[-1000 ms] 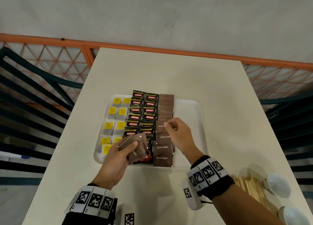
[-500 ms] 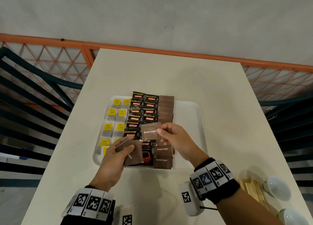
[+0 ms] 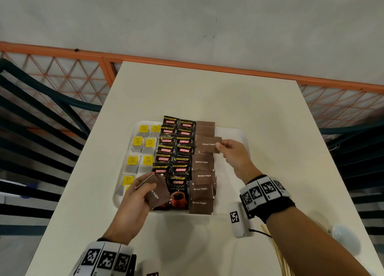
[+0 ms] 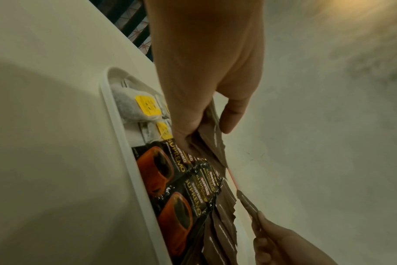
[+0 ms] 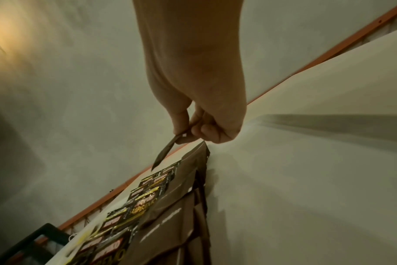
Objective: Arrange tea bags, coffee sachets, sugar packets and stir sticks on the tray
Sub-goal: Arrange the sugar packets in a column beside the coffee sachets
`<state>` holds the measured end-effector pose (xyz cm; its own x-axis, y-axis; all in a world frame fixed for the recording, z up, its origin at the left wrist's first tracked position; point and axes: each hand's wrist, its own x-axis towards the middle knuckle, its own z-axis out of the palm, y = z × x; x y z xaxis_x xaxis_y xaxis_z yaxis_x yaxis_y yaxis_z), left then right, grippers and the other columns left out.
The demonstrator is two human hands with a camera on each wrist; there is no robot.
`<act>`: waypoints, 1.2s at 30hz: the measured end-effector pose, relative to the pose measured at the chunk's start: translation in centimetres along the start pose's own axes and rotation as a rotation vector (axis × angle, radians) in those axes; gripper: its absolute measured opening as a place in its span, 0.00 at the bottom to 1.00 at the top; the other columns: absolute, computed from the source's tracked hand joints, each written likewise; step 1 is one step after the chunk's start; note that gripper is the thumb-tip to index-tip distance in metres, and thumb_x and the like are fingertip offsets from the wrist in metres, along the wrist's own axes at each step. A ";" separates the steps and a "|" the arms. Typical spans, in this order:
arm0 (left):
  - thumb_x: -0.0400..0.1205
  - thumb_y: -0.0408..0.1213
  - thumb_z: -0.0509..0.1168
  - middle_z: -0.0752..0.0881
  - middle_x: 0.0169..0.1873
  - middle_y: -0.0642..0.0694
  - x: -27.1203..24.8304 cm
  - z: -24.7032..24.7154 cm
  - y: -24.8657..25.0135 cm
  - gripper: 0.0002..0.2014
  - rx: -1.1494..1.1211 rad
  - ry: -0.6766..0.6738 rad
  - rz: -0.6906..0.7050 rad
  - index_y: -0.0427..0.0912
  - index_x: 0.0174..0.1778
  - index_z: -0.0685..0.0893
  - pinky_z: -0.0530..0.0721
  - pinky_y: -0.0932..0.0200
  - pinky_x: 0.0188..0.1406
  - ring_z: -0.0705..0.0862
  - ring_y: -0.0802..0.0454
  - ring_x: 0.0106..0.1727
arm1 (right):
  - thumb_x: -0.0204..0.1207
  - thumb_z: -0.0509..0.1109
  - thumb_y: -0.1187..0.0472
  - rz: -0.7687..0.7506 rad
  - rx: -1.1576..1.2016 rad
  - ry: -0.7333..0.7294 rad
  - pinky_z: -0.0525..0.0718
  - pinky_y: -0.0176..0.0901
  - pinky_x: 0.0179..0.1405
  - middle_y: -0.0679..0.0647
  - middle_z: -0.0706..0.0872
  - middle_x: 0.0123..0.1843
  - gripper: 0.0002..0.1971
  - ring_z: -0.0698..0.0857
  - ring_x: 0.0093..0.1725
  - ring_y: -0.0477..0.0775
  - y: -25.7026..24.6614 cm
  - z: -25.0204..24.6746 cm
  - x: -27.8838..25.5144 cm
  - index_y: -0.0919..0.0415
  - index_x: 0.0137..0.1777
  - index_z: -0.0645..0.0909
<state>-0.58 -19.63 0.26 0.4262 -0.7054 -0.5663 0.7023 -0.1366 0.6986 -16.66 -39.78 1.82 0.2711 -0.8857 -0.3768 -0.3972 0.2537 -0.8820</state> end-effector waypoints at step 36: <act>0.81 0.26 0.60 0.86 0.47 0.40 4.7 5.6 3.3 0.08 0.118 0.012 0.107 0.38 0.50 0.83 0.83 0.53 0.52 0.85 0.47 0.52 | 0.76 0.66 0.72 -0.058 0.172 -0.405 0.90 0.43 0.40 0.57 0.80 0.52 0.13 0.87 0.41 0.52 -1.5 1.8 -0.7 0.54 0.53 0.72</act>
<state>0.56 -27.32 2.36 0.5024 -0.7123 -0.4901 0.5806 -0.1421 0.8017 -14.71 -38.82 2.91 0.6240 -0.6854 -0.3752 -0.2283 0.2993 -0.9264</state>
